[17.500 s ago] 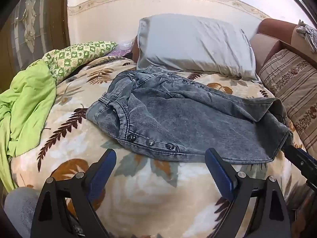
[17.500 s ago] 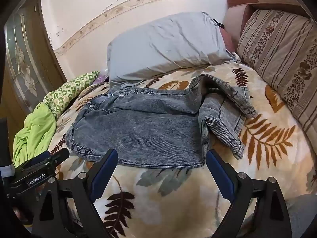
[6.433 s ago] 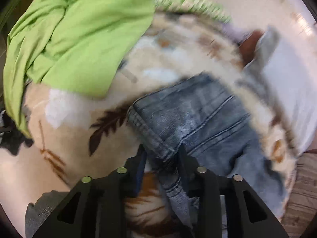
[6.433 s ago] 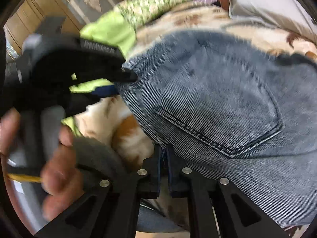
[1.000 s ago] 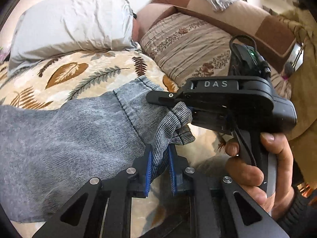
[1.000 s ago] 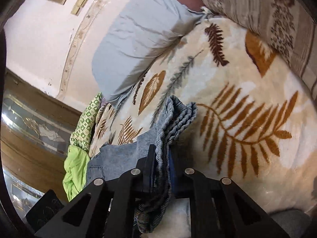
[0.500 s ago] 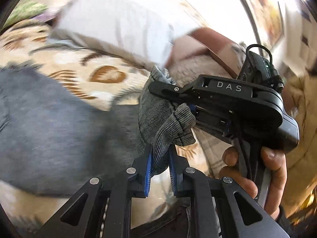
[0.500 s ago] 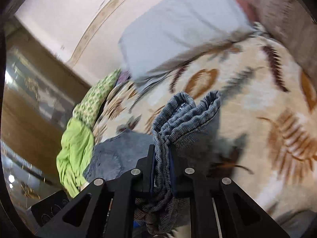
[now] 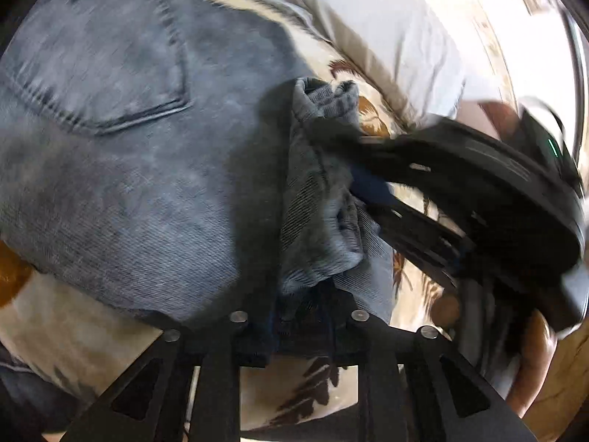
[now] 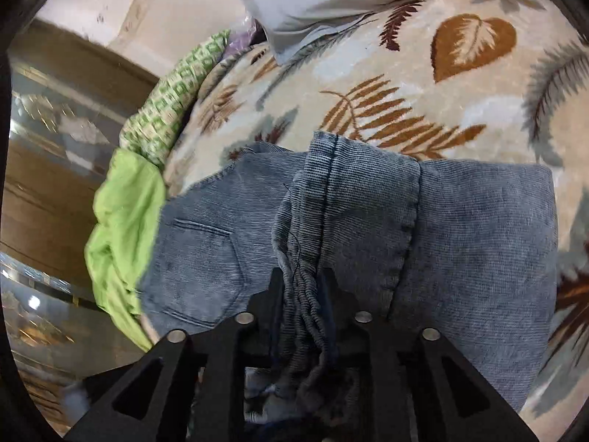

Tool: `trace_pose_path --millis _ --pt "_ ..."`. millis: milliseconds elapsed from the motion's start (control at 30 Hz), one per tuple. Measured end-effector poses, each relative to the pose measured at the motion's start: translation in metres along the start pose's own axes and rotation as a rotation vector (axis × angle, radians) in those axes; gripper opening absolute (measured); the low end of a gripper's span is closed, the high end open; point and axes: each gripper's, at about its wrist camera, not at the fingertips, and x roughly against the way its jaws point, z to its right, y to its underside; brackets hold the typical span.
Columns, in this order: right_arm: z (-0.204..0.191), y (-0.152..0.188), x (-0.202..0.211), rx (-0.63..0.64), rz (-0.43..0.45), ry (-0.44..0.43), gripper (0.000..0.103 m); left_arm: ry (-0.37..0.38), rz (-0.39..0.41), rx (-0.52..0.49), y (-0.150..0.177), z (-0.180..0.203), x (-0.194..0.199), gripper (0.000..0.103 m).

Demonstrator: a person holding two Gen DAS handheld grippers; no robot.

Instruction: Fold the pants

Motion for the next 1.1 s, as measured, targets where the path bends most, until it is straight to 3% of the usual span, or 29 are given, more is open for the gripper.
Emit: trace_pose_path --millis 33,67,100,167,267,367,467,533,567,633,700,933,967,1100 --pt "-0.001 0.002 0.012 0.004 0.03 -0.006 0.042 -0.002 0.011 0.006 -0.002 -0.003 0.005 0.028" --pt "0.0 0.004 0.027 0.012 0.067 0.001 0.057 -0.023 0.035 -0.002 -0.003 -0.005 0.012 0.03" --pt "0.002 0.005 0.039 0.012 0.094 0.009 0.061 -0.048 0.059 -0.018 -0.004 -0.004 0.02 0.03" --pt "0.01 0.006 0.064 -0.001 0.137 0.007 0.061 -0.062 0.103 -0.038 -0.005 -0.004 0.033 0.035" --pt "0.04 0.011 0.093 -0.051 0.179 0.038 0.061 -0.127 0.145 -0.057 -0.007 -0.008 0.042 0.049" --pt "0.075 0.023 0.097 -0.101 0.164 0.065 0.061 -0.151 0.099 -0.01 -0.009 -0.021 0.035 0.049" --pt "0.104 0.042 0.092 -0.13 0.149 0.097 0.06 -0.138 0.109 -0.007 -0.009 -0.023 0.039 0.047" --pt "0.119 0.054 0.083 -0.155 0.126 0.065 0.053 -0.181 0.101 -0.036 -0.01 -0.023 0.034 0.031" --pt "0.122 0.056 0.084 -0.157 0.131 0.049 0.051 -0.205 0.083 -0.051 -0.003 -0.022 0.034 0.015" --pt "0.12 0.054 0.086 -0.137 0.134 0.025 0.048 -0.209 0.092 -0.076 0.016 -0.009 0.043 0.014" --pt "0.119 0.054 0.086 -0.127 0.127 -0.02 0.047 -0.225 0.105 -0.099 0.023 -0.003 0.045 0.015" --pt "0.122 0.055 0.073 -0.142 0.098 -0.051 0.045 -0.274 0.139 -0.144 0.035 0.007 0.033 0.015" --pt "0.12 0.055 0.069 -0.143 0.09 -0.063 0.044 -0.282 0.14 -0.157 0.054 0.013 0.036 0.015" --pt "0.112 0.052 0.061 -0.118 0.053 -0.011 0.007 -0.306 0.142 -0.192 0.059 0.037 0.018 0.014"
